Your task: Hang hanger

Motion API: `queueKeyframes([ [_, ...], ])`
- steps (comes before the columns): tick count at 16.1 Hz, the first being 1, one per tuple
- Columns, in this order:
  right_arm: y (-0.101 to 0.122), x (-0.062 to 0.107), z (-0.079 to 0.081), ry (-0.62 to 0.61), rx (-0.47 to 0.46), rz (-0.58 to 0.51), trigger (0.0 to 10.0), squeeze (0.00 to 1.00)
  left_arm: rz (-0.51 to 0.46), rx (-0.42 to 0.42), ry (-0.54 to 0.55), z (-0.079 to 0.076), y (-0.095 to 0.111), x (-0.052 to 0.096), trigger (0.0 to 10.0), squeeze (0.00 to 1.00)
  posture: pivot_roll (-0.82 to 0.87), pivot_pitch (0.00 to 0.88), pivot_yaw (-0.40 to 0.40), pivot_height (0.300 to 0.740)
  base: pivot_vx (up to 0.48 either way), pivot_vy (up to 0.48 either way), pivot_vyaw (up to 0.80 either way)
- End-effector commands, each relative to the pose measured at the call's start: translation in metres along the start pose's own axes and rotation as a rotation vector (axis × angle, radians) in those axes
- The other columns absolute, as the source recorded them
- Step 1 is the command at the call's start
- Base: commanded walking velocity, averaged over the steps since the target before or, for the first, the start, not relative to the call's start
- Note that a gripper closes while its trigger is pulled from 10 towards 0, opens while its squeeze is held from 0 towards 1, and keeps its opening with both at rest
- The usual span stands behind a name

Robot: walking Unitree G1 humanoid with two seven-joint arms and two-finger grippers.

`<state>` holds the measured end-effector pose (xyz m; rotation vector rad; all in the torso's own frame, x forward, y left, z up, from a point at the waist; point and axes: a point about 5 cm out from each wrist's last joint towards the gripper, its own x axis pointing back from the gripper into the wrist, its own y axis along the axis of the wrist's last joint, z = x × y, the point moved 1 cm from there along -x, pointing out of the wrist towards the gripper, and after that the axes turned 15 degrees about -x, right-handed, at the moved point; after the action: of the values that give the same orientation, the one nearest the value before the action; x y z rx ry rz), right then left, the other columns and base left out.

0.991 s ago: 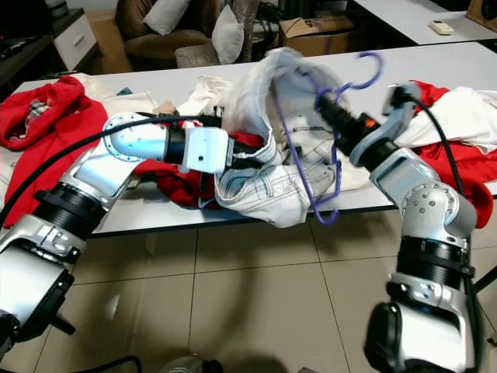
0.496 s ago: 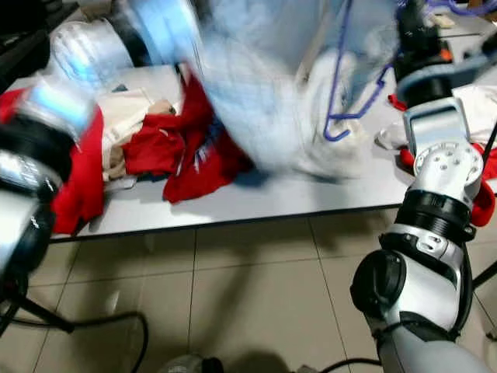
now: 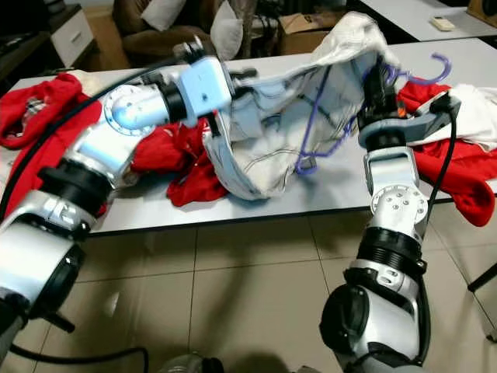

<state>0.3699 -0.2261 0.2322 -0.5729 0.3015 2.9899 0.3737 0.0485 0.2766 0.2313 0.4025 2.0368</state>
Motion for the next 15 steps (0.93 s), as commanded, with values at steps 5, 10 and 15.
queueKeyframes([
  [5, -0.013, -0.008, -0.012, -0.1, -0.007, -0.06, 10.0, 0.0, -0.341, 0.533, -0.019, -0.006, 0.056, -0.018, 0.0, 0.0, -0.09, 0.0, 0.102, 0.74, 0.0, 0.0, 0.0],
  [10, -0.049, -0.003, -0.044, -0.333, 0.076, -0.024, 10.0, 0.0, -0.378, 0.925, 0.21, 0.02, 0.071, -0.043, 0.0, 0.0, -0.08, 0.0, 0.125, 0.74, 0.0, 0.0, 0.0],
  [15, -0.072, 0.03, -0.086, -0.637, 0.231, 0.105, 10.0, 0.0, -0.274, 0.97, 0.338, 0.045, 0.058, -0.049, 0.0, 0.0, -0.08, 0.0, 0.176, 0.74, 0.0, 0.0, 0.0],
])
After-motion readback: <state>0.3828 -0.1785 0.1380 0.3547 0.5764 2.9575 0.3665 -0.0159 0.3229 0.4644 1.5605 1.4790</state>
